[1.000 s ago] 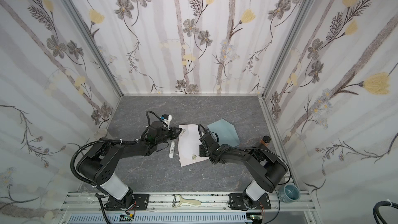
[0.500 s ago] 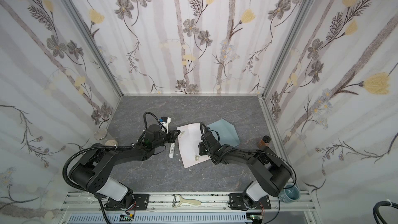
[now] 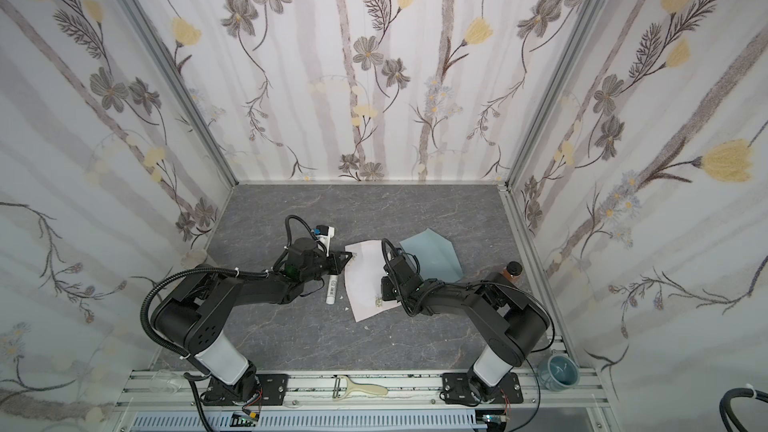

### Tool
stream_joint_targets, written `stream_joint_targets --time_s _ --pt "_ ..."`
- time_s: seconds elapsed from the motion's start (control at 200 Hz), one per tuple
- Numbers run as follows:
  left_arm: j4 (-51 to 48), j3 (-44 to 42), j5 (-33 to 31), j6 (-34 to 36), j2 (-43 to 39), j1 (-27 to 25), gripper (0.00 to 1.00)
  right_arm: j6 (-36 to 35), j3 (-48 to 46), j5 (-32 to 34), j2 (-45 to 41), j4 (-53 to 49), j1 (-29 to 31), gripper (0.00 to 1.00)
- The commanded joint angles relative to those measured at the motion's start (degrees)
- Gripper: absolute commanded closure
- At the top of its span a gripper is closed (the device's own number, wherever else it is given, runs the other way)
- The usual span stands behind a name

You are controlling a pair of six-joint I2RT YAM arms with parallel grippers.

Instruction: Place the letter into the envelope and seal it

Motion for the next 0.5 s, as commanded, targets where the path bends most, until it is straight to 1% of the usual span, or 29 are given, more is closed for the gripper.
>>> stream_joint_targets --time_s 0.0,0.04,0.14,0.495 --pt "2.0 0.9 1.3 -1.1 1.1 0.0 0.74 0.3 -0.1 1.4 0.2 -2.0 0.2 0.63" --pt "2.1 1.0 1.1 -1.1 1.3 0.0 0.69 0.3 -0.1 1.6 0.1 -2.1 0.3 0.63" --pt "2.2 1.2 0.8 -1.2 1.9 0.1 0.63 0.1 -0.1 2.1 0.0 -2.4 0.5 0.63" --pt "2.7 4.0 1.4 -1.1 5.6 0.1 0.62 -0.5 0.1 4.9 0.1 -3.4 1.5 0.63"
